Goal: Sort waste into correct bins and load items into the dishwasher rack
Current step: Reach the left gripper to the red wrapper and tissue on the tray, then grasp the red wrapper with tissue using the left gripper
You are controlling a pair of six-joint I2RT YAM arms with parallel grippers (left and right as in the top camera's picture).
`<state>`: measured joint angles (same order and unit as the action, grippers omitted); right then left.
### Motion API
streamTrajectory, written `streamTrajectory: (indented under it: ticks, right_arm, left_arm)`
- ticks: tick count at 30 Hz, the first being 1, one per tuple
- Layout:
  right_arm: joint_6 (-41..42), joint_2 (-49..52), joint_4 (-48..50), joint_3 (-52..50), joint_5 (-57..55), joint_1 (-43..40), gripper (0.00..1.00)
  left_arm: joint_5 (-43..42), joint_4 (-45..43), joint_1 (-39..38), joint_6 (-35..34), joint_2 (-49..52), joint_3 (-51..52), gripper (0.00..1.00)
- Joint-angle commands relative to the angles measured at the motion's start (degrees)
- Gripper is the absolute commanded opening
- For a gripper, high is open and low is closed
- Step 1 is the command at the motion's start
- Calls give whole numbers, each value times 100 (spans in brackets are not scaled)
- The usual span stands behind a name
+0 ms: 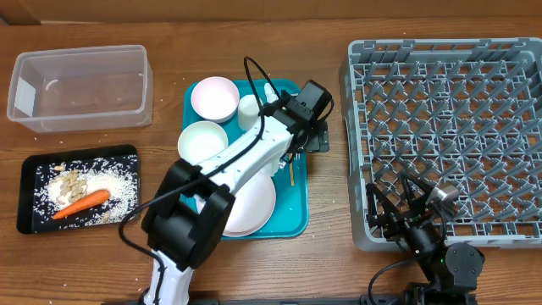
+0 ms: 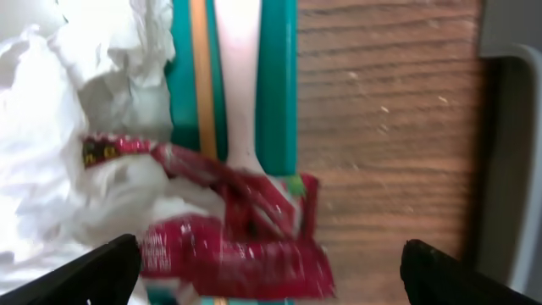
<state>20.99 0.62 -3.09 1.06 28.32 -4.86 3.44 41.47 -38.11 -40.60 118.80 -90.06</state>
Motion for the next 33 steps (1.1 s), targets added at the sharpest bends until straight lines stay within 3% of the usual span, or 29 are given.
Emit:
streamTrajectory:
  ticks: [1, 12, 14, 16, 22, 26, 33]
  right_arm:
    - [44, -46, 17, -59, 46, -9, 100]
    - [44, -46, 17, -59, 46, -9, 100]
    - [44, -46, 20, -59, 46, -9, 100]
    - [44, -46, 17, -59, 46, -9, 100]
    - [44, -46, 17, -59, 46, -9, 100]
    - [44, -46, 20, -59, 46, -9, 100]
    - [44, -46, 20, -59, 46, -9, 100]
  left_arm:
    - [358, -258, 31, 17, 227, 33, 95]
    - [356, -579, 15, 317, 286, 33, 72]
    - [356, -577, 15, 334, 286, 33, 61]
    - [361, -570, 15, 339, 291, 33, 57]
    - [487, -605, 15, 557, 337, 33, 59]
    - [450, -579, 15, 592, 431, 33, 55]
    - [444, -426, 24, 592, 404, -92, 25]
